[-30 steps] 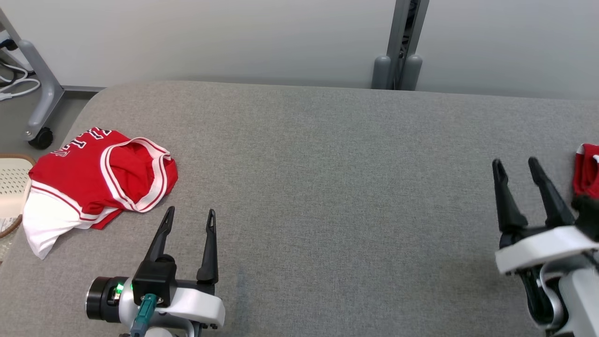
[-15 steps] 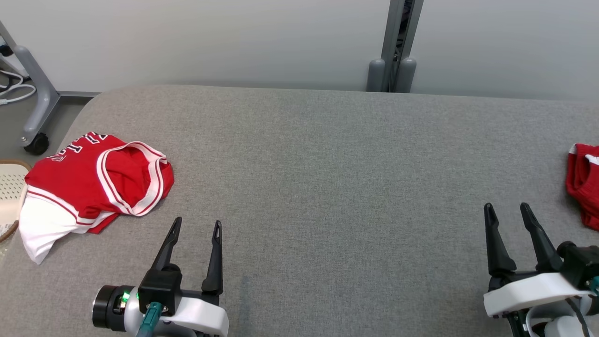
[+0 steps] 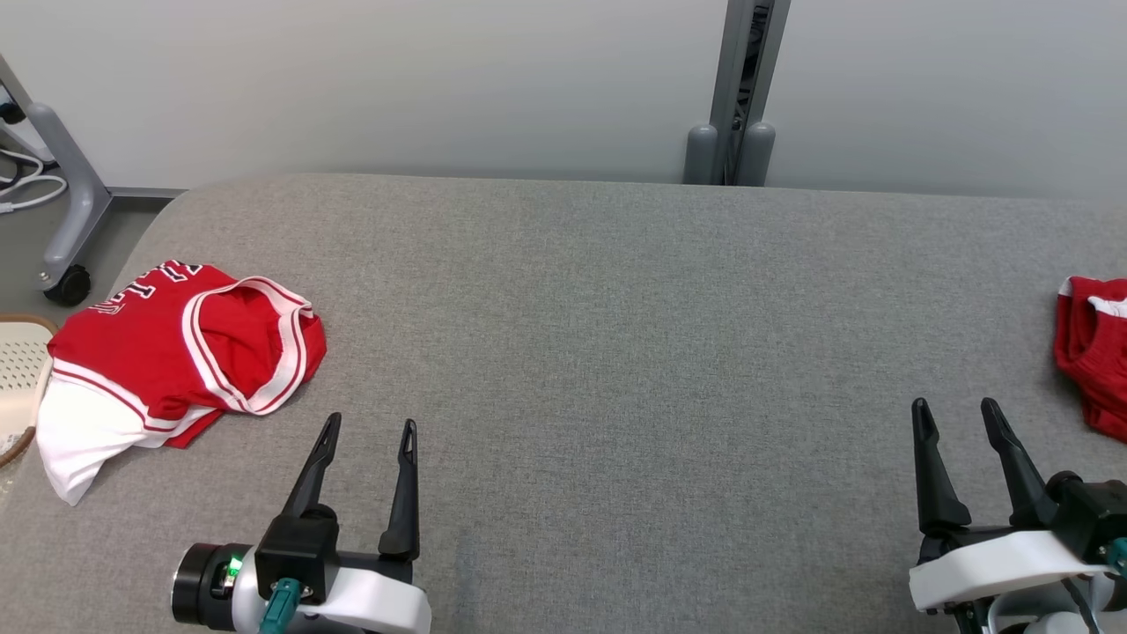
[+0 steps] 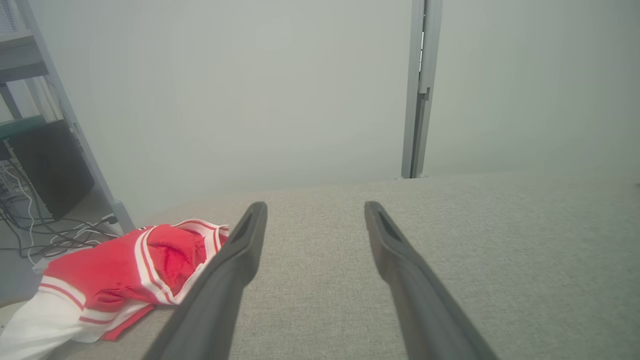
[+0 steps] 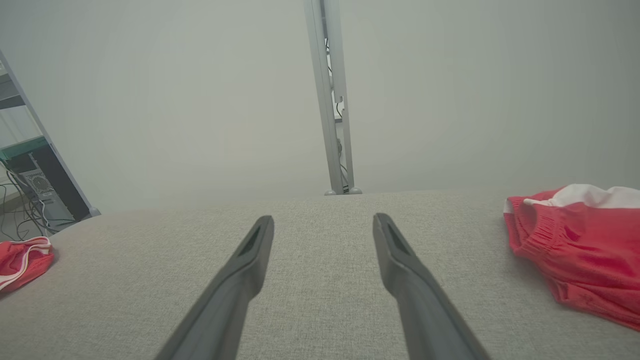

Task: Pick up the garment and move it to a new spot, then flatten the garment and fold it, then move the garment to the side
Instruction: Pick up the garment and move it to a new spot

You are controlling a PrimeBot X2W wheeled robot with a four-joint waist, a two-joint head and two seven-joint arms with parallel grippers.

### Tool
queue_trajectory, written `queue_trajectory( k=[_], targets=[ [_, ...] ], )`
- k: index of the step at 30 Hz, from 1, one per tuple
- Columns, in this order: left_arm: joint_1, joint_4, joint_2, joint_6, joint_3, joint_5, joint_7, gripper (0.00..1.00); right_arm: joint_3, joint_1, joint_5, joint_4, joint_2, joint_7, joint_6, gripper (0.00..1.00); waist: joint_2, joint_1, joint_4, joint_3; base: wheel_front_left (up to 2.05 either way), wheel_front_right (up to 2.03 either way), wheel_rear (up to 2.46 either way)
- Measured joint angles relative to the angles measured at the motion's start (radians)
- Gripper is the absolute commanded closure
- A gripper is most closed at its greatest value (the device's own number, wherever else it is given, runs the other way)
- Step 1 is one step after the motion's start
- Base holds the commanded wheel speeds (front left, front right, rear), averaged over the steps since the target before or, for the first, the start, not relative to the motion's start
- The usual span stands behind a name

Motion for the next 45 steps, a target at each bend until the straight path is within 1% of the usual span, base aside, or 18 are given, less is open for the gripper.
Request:
queue_trajectory(
  k=[16,22,29,35,42,45],
  targets=[
    [0.015,0.002,0.000,-0.005,-0.024,-0.010,0.000,0.00,-0.023,0.013,-0.025,-0.004,0.006,0.000,0.000,0.00,0.0000,0.0000,0.005,-0.007,0.00,0.00,0.00],
    [0.008,0.006,0.000,-0.009,-0.034,-0.011,0.000,0.00,-0.019,0.014,-0.022,-0.014,0.006,0.000,0.000,0.00,0.0000,0.0000,0.038,0.000,0.00,0.00,0.00],
    [-0.006,0.002,0.000,-0.005,-0.049,-0.018,0.000,0.00,0.007,0.015,-0.014,-0.026,-0.005,0.000,0.000,0.00,0.0000,0.0000,0.131,0.016,0.00,0.00,0.00],
    [-0.002,0.005,0.000,0.001,-0.047,-0.010,0.000,0.00,0.035,0.017,-0.005,-0.029,-0.006,0.000,0.000,0.00,0.0000,0.0000,0.244,0.021,0.00,0.00,0.00],
    [0.025,0.005,0.001,-0.002,-0.020,0.011,0.000,0.00,0.066,0.021,0.006,-0.023,0.006,0.000,0.000,0.00,0.0000,0.0000,0.382,0.006,0.00,0.00,0.00],
    [0.038,-0.010,0.001,0.002,0.003,0.013,0.000,0.00,0.101,0.017,0.006,-0.015,0.011,0.000,0.000,0.00,0.0000,0.0001,0.428,-0.003,0.00,0.00,0.00]
  ],
)
